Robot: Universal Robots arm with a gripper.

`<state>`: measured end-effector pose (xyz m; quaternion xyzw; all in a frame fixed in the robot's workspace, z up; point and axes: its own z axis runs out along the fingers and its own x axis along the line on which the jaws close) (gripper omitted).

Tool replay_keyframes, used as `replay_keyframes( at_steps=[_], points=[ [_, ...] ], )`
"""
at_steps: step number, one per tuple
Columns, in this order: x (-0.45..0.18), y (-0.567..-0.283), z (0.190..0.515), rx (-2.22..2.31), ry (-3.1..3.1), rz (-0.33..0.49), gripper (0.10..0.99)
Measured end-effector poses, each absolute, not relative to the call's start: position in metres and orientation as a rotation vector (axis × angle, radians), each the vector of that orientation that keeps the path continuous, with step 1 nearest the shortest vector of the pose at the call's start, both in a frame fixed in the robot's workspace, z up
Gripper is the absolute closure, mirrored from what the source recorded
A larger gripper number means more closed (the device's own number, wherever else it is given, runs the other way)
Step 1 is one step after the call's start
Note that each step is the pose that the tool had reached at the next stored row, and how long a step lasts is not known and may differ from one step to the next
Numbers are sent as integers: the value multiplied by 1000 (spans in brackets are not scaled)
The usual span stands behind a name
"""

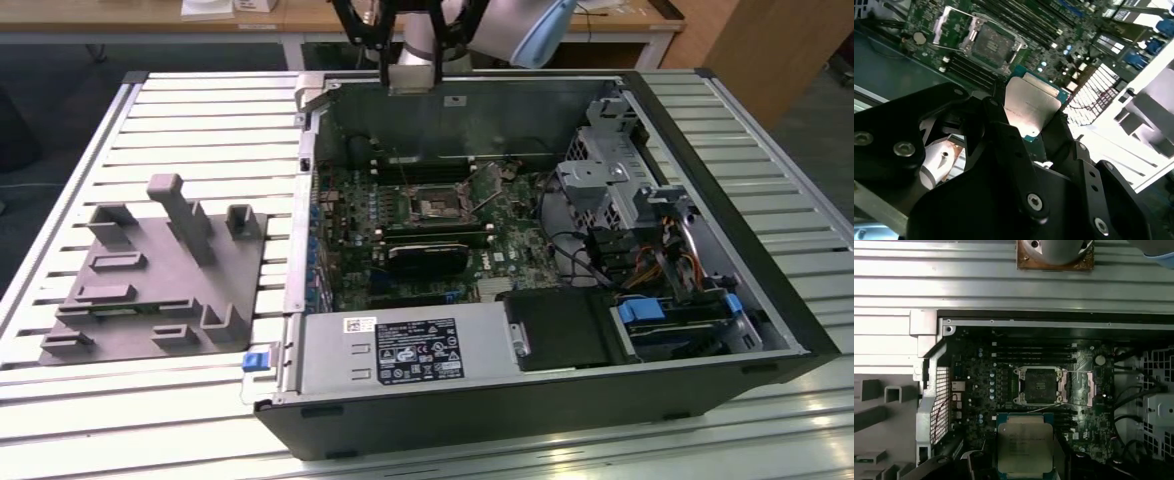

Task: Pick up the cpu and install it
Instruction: 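Pick up the cpu and move it towards the insertion slot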

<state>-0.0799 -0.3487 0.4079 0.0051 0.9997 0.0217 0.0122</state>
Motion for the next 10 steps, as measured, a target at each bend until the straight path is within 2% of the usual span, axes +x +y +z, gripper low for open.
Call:
replay_keyframes(
  at_steps=[10],
  points=[
    [-35,-345,401,16,3116,68,549]
  ],
)
